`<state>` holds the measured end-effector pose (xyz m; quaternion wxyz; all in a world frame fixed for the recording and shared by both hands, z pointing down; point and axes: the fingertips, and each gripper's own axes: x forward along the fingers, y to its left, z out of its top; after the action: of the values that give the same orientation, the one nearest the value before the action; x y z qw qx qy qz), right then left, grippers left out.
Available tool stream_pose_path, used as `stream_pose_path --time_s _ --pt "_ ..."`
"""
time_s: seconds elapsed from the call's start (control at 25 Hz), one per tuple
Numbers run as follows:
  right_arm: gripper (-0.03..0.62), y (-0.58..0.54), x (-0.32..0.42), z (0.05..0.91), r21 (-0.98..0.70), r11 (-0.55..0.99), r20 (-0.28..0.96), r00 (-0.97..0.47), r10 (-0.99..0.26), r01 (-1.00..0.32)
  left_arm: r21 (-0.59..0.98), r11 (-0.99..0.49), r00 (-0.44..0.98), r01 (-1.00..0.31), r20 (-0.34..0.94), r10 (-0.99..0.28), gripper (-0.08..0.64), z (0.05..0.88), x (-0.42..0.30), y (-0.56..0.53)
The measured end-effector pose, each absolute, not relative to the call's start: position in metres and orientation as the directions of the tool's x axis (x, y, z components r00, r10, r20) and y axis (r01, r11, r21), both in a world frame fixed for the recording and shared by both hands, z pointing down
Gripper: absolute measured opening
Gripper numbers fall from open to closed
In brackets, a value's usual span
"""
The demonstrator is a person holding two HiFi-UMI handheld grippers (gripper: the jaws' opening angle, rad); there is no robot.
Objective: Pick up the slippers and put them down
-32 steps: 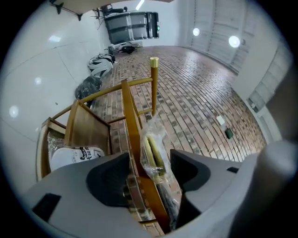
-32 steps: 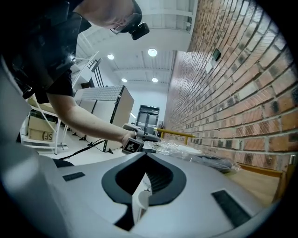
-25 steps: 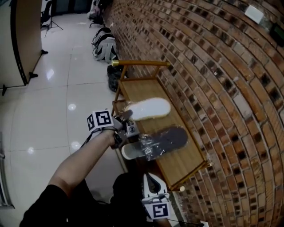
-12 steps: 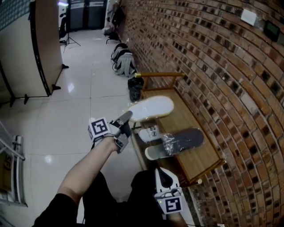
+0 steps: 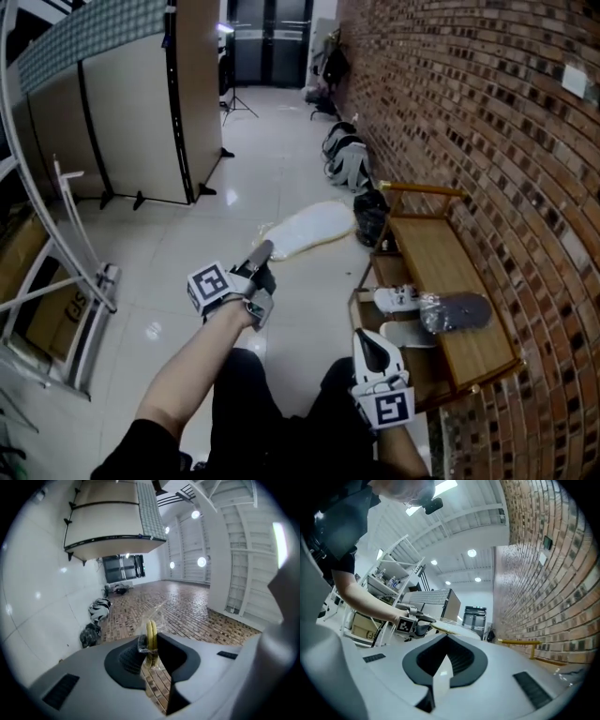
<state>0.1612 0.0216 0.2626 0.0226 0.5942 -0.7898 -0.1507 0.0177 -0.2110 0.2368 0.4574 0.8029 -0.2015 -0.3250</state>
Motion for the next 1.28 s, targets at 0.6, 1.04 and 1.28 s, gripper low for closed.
stream_pose_path --time_s 0.6,1.04,1.28 --pt "0.009 -0.08 0.056 0.27 0.275 0.447 -0.091 -0.486 -0.869 -0.851 0.867 -0.474 0.478 -0.152 -0.355 -0.803 0.064 0.295 -0.149 -0.197" --pt "0.009 -0.17 0.06 0.342 0.25 0.486 0.008 -0.5 -0.866 -0.838 0.898 -0.396 0.441 -0.193 -0.281 -0.852 0.064 0.388 -0.139 -0.255" --pt "0.009 -0.24 0.067 0.408 0.169 0.477 0.102 -0.466 -0.879 -0.863 0.93 -0.305 0.416 -0.205 -0.199 -0.887 0.064 0.461 -0.122 -0.279"
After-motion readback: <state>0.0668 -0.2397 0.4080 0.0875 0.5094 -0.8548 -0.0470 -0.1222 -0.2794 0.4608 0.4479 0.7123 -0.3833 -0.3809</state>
